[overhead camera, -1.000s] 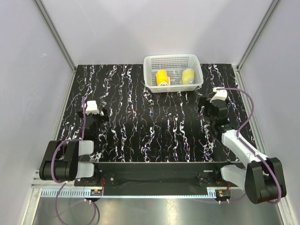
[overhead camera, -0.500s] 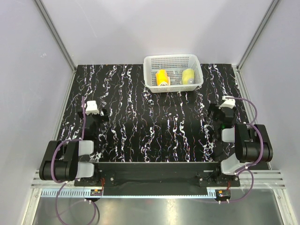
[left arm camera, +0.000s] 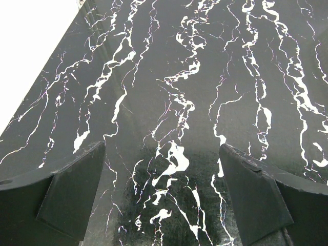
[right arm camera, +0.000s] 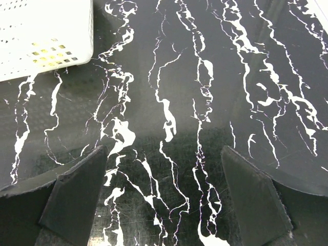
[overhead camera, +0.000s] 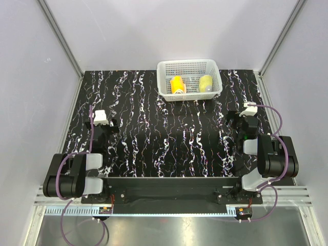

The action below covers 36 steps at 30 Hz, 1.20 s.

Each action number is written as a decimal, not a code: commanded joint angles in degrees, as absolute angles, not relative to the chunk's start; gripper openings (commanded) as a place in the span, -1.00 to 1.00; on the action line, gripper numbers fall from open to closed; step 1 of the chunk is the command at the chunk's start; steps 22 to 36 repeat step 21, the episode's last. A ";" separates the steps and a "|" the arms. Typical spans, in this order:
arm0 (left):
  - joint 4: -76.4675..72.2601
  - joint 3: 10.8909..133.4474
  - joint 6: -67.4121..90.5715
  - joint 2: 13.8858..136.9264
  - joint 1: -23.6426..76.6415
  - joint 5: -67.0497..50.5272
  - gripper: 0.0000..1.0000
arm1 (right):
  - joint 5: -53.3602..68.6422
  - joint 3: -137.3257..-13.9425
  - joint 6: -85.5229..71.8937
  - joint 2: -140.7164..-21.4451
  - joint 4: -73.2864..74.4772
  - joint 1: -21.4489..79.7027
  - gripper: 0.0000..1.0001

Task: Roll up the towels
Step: Place the rolled towel into the container

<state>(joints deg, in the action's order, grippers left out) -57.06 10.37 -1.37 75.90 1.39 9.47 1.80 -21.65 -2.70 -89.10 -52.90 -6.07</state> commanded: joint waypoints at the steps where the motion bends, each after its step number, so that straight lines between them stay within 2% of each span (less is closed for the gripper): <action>1: -61.61 11.69 -0.53 76.11 1.05 10.28 0.98 | 2.81 -22.76 -2.72 -88.42 -56.87 -6.06 0.99; 36: -61.61 11.78 -0.53 76.03 1.05 10.28 0.98 | 2.90 -22.76 -2.72 -88.68 -57.22 -6.06 0.99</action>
